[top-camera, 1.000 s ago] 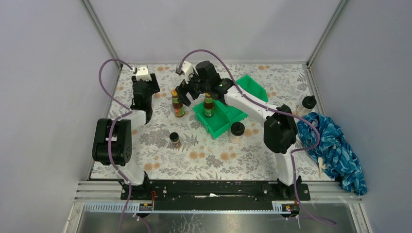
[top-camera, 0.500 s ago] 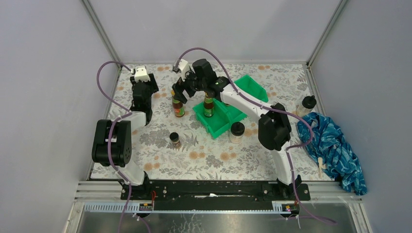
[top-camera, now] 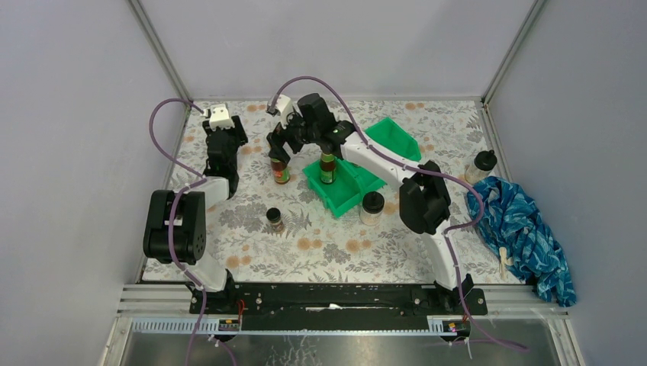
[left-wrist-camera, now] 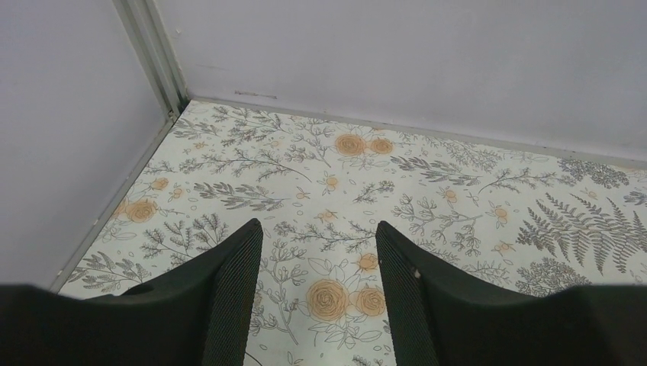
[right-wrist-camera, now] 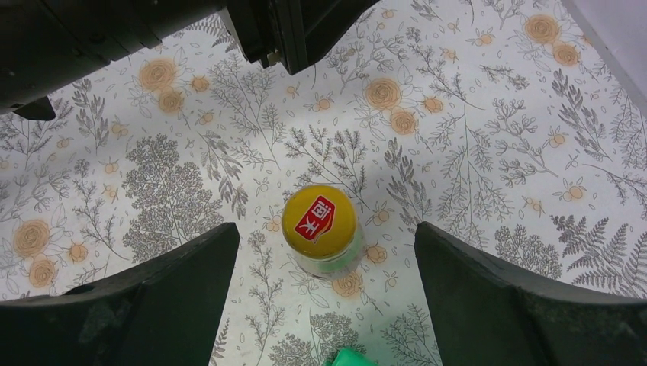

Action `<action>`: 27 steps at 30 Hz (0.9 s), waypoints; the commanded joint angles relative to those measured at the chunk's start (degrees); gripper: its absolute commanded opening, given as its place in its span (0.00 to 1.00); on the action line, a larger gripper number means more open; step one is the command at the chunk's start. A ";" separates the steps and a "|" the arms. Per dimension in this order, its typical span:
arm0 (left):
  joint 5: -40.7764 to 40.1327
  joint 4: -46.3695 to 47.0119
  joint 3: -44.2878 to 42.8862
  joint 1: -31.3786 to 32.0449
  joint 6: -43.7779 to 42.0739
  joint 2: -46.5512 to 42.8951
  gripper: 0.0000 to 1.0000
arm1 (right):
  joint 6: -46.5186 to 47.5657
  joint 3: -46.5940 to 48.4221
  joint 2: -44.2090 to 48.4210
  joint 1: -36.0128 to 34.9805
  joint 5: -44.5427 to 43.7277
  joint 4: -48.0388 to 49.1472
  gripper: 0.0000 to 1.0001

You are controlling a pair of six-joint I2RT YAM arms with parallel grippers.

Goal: Organize the condiment bottles
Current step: Pick up the bottle from the center of the board.

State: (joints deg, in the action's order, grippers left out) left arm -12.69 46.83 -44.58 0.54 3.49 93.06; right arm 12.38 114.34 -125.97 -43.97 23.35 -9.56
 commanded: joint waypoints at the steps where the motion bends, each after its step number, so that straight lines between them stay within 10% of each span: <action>1: -1.70 4.12 1.06 -0.45 0.22 -1.18 0.61 | -0.38 3.79 -1.32 -0.70 1.56 1.48 0.92; 27: -2.53 5.35 1.42 -0.03 -0.59 -0.97 0.61 | -0.65 6.75 -4.66 -0.75 3.10 1.59 0.71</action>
State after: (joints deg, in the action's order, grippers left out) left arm -13.61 48.01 -43.90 0.54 3.44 93.03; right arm 12.03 117.71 -129.64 -44.10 24.77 -9.52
